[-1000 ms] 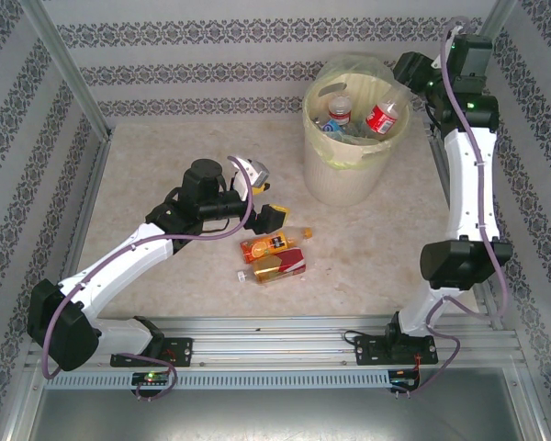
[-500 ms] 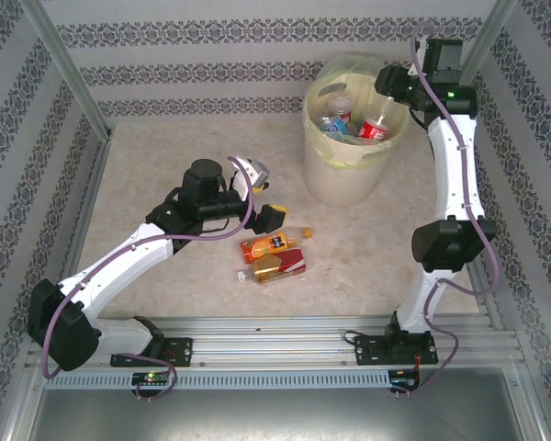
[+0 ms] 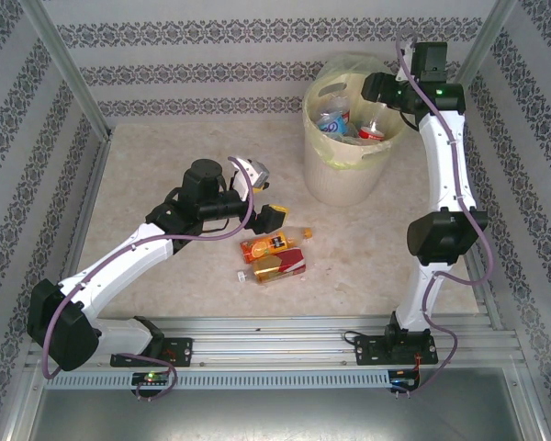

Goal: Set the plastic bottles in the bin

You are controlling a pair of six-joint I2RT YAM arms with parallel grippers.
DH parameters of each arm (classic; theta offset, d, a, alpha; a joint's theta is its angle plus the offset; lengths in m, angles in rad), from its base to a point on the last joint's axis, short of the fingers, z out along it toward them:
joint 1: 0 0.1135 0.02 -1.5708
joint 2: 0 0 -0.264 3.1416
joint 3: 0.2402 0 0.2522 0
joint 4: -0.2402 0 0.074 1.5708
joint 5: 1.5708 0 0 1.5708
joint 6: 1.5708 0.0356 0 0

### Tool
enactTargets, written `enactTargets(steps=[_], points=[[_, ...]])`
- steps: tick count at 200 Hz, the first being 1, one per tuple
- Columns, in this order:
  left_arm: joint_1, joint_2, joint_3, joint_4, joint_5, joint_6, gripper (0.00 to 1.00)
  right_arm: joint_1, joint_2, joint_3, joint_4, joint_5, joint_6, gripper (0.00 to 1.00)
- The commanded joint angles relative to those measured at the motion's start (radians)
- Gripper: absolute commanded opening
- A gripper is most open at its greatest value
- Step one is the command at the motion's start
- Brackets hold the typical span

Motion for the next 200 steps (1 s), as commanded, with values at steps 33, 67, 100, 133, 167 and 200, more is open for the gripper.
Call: enactTargets(steps=[33,67,100,133,167,200], points=[[-0.014,0.001,-0.005,0.003,-0.010,0.027,1.00,0.014,-0.009,0.070,-0.040,0.015,-0.005,0.90],[-0.016,-0.003,-0.003,0.000,-0.015,0.027,1.00,0.021,-0.049,0.066,-0.059,0.159,-0.022,0.96],[-0.016,-0.005,0.002,-0.011,-0.023,0.030,1.00,0.029,-0.142,-0.031,-0.014,0.250,-0.044,0.96],[-0.016,-0.006,0.004,-0.018,-0.031,0.036,1.00,0.033,-0.232,-0.139,0.032,0.321,-0.060,0.98],[-0.016,-0.005,0.007,-0.024,-0.033,0.036,1.00,0.032,-0.320,-0.241,0.063,0.307,-0.060,0.98],[-0.017,-0.006,0.016,-0.058,-0.062,0.060,1.00,0.054,-0.483,-0.445,0.138,0.121,-0.043,0.98]])
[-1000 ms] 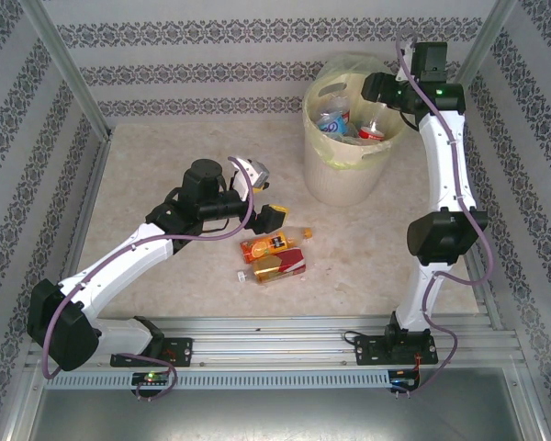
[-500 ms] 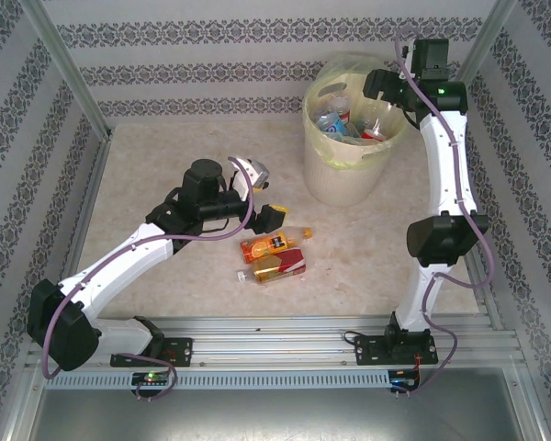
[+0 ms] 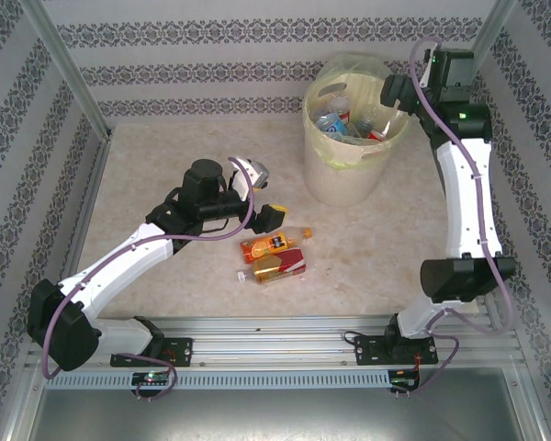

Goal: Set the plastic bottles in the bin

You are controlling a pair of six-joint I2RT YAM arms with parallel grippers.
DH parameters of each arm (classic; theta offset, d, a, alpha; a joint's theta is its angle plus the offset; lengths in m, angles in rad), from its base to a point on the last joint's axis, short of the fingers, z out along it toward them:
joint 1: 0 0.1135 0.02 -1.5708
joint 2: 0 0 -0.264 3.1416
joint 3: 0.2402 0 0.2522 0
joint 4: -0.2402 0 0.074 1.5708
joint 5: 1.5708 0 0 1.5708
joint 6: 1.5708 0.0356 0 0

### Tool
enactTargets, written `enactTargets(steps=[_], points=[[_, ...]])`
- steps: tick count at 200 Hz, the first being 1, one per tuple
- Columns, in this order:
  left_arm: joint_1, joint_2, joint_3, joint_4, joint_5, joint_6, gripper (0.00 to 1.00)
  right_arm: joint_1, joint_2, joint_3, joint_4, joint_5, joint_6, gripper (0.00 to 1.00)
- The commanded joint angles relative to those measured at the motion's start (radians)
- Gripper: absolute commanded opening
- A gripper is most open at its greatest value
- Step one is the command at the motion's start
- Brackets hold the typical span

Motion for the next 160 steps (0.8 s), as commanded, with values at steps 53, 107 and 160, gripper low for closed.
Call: enactTargets(steps=[53,107,160], points=[[-0.020,0.021,0.058,-0.224,-0.126,0.055,1.00,0.091,-0.438,-0.625,0.236,-0.374,0.107,0.98],[-0.037,0.082,0.114,-0.478,-0.176,0.010,0.98,0.150,-0.637,-0.919,0.254,-0.537,0.140,0.98],[-0.153,0.101,0.076,-0.598,-0.174,0.077,0.91,0.174,-0.748,-1.072,0.209,-0.571,0.161,0.98]])
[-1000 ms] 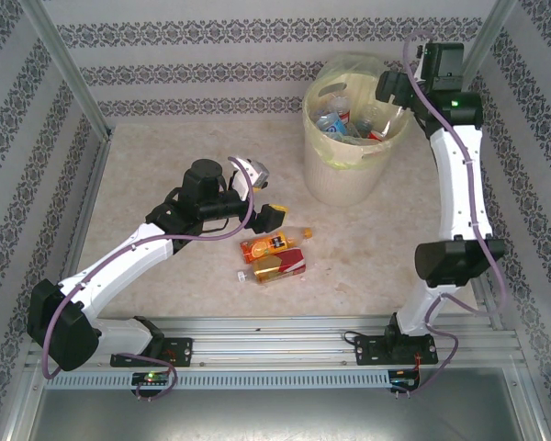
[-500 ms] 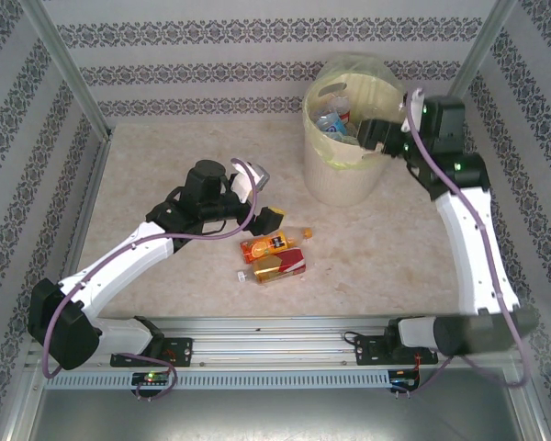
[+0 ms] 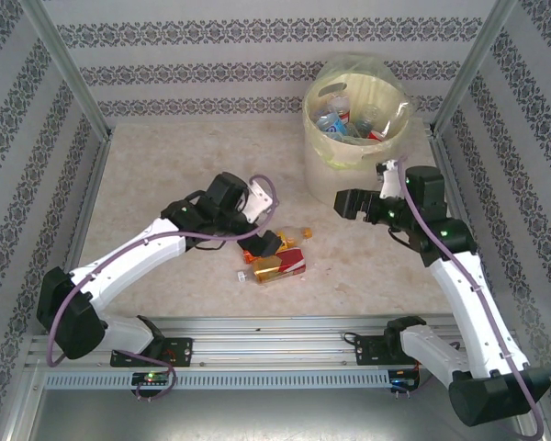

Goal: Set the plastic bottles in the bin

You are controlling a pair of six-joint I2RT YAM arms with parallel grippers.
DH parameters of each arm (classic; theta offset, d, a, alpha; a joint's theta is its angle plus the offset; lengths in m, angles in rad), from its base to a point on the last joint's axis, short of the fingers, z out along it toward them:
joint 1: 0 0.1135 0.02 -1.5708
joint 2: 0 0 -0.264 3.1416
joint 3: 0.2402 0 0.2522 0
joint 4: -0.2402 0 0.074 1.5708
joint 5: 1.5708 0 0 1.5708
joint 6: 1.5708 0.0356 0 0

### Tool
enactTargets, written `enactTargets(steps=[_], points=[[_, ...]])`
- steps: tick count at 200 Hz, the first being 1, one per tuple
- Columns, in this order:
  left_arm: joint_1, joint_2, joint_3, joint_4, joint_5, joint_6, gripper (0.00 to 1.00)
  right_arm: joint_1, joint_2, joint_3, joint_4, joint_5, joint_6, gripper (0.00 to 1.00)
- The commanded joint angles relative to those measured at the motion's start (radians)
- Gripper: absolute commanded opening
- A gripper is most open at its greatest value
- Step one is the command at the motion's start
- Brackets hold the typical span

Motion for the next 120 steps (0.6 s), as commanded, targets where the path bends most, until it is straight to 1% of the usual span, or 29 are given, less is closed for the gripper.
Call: enactTargets(steps=[1,12,18,28,37,65,92,120], points=[[-0.042,0.022,-0.011,-0.104,0.002,0.028,0.91,0.011,-0.049,-0.044,-0.007,-0.044,0.020,0.98],[-0.062,0.036,-0.019,-0.100,0.022,0.031,0.83,0.011,-0.062,-0.048,-0.040,-0.027,0.005,0.98],[-0.072,0.047,-0.017,-0.106,0.024,0.036,0.82,0.010,-0.068,-0.046,-0.060,-0.011,-0.006,0.98],[-0.086,0.072,-0.009,-0.123,0.013,0.049,0.82,0.011,-0.080,-0.041,-0.094,0.010,-0.019,0.98],[-0.101,0.095,-0.003,-0.137,-0.028,0.065,0.84,0.011,-0.096,-0.041,-0.104,0.021,-0.021,0.98],[-0.129,0.167,0.015,-0.137,-0.115,0.096,0.84,0.011,-0.131,-0.058,-0.092,-0.007,-0.002,0.98],[-0.157,0.245,0.039,-0.154,-0.165,0.114,0.83,0.011,-0.154,-0.067,-0.100,-0.002,0.002,0.98],[-0.178,0.289,0.045,-0.149,-0.258,0.117,0.82,0.011,-0.176,-0.073,-0.107,-0.002,0.004,0.98]])
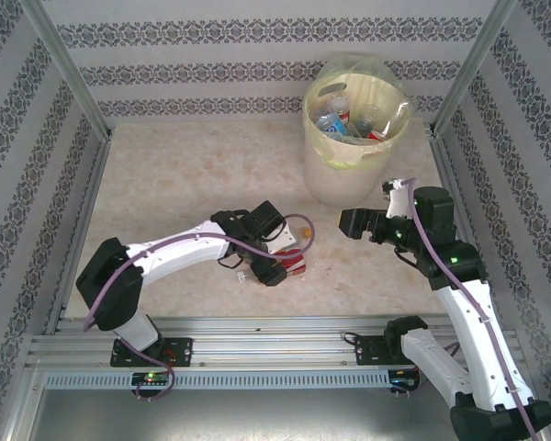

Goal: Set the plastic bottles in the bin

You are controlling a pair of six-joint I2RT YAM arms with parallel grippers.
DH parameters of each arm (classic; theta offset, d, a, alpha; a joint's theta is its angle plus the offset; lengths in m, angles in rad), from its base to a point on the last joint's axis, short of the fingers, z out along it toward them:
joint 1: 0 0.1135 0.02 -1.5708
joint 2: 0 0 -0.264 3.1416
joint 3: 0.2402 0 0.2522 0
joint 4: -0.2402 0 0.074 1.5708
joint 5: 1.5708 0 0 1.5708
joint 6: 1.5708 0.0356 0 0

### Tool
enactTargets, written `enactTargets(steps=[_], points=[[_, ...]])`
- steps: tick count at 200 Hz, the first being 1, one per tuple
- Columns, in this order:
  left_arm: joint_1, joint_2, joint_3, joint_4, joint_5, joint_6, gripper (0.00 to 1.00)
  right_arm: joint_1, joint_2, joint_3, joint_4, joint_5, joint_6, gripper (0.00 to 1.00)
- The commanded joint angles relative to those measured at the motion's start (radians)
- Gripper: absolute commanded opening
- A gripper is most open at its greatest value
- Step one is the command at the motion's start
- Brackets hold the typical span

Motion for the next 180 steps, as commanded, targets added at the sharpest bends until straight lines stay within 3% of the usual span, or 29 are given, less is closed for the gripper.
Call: enactTargets(steps=[1,57,115,180], points=[[-0.025,0.023,0.033,-0.042,-0.106,0.032,0.82,0.011,-0.022,-0.014,-0.019,0.000,0.004,0.98],[-0.049,0.066,0.028,-0.043,-0.177,0.037,0.81,0.011,-0.025,-0.013,-0.022,0.003,0.000,0.98],[-0.073,0.091,0.032,-0.066,-0.139,0.042,0.73,0.011,-0.022,-0.021,-0.015,0.007,0.004,0.98],[-0.079,0.147,0.046,-0.086,-0.070,0.016,0.78,0.010,-0.016,-0.020,-0.010,0.005,0.004,0.98]])
